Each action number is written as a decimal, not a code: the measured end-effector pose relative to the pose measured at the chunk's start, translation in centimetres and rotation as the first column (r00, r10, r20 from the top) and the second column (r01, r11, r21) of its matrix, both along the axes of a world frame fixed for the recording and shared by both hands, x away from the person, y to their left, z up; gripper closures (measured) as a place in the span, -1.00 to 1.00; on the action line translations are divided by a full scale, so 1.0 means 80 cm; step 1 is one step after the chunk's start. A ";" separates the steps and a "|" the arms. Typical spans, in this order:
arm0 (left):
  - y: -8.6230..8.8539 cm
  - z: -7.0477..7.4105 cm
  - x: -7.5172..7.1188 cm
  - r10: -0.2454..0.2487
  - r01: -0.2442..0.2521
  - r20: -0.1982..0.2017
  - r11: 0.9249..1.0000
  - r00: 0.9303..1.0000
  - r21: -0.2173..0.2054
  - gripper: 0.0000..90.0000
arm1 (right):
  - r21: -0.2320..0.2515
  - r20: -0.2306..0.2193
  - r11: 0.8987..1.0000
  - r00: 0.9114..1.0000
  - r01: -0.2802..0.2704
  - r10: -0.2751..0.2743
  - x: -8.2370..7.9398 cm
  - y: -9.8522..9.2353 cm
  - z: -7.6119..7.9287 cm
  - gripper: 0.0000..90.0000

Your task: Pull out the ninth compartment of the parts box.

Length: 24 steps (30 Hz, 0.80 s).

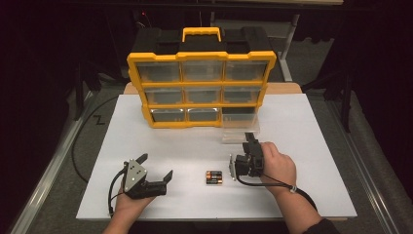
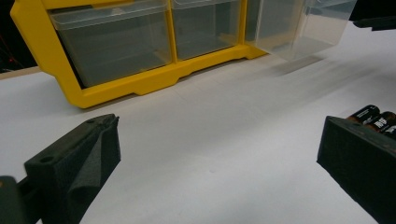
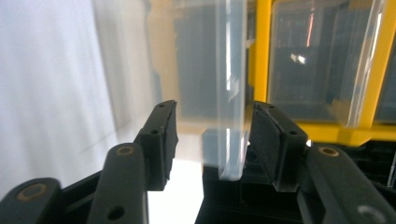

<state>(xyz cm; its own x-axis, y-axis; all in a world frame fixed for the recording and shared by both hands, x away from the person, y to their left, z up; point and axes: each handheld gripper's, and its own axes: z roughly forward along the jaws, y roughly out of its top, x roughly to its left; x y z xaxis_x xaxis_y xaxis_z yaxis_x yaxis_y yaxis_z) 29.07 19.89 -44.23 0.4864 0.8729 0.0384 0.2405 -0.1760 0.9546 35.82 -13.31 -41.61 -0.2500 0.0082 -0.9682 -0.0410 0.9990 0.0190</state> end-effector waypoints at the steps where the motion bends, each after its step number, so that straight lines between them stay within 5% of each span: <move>1: 0.000 0.000 0.000 0.001 -0.001 0.000 1.000 1.000 0.000 -0.99 | -0.001 0.000 1.000 1.000 0.003 -0.003 -0.002 -0.003 -0.001 0.12; 15: 0.003 0.000 0.001 0.011 -0.011 -0.002 1.000 1.000 -0.005 -0.99 | -0.033 -0.007 0.997 0.998 0.063 -0.063 -0.029 -0.073 -0.027 0.00; 24: 0.004 -0.001 0.003 0.023 -0.023 -0.009 1.000 1.000 -0.009 -0.99 | -0.012 -0.012 0.996 0.996 0.086 -0.086 -0.034 -0.089 -0.025 -0.03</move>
